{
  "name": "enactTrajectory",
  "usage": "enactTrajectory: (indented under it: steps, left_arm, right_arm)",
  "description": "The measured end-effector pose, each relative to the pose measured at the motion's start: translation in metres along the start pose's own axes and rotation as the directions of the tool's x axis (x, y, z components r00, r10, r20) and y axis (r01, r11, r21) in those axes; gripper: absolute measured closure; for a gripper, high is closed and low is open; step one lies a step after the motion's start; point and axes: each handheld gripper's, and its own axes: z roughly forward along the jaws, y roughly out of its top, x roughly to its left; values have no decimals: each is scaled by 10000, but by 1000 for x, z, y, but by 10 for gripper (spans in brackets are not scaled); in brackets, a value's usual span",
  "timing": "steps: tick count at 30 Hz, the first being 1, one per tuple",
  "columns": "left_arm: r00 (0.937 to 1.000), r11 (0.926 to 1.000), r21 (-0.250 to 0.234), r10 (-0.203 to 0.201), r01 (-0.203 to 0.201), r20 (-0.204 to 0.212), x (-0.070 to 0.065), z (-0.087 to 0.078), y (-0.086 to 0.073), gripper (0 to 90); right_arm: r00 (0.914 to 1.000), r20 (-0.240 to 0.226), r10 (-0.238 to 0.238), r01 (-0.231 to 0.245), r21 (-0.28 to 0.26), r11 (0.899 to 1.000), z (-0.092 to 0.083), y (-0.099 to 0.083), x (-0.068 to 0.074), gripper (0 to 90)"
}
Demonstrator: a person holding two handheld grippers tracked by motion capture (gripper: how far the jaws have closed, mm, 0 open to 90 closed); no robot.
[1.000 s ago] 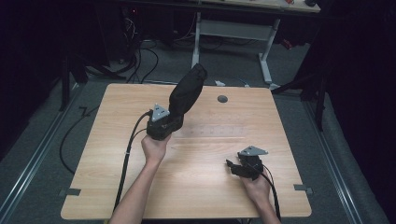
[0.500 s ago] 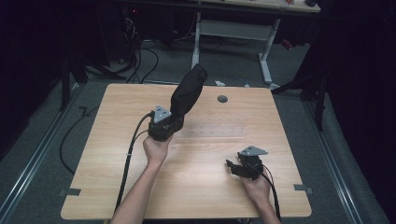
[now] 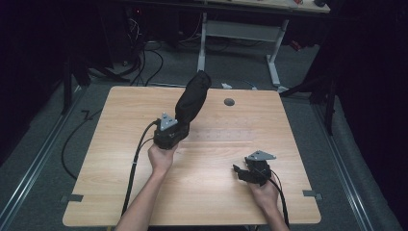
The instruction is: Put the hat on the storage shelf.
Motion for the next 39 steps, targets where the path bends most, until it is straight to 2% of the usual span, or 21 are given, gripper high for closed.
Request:
enactTrajectory:
  steps: [6,12,22,25,30,35,39]
  left_arm:
    - [9999,9997,226,7,-4,-128,5,-1,-8,852]
    - [9993,9982,506,337,-329,-163,5,-3,-14,850]
    - [9994,9978,588,325,-319,-81,6,-6,-15,817]
    - [9996,9986,459,278,-276,-37,5,-8,-11,770]
    - [9990,9978,516,429,-425,-79,4,-10,-8,662]
    - [9990,9970,677,394,-381,-188,4,-14,-6,518]
    - [9994,9962,821,310,-296,-155,3,-19,-2,441]
  right_arm:
    - [10000,-1,7,-7,1,10000,0,0,0,390]
    - [10000,2,1,-1,1,10000,0,0,0,390]
    - [10000,0,6,-6,-1,10000,0,0,0,390]
    - [10000,0,2,-2,0,10000,0,0,0,390]
    - [10000,-2,1,-1,-1,10000,0,0,0,390]
    - [10000,-1,9,-9,1,10000,0,0,0,390]
    - [10000,1,4,-4,0,10000,0,0,0,390]
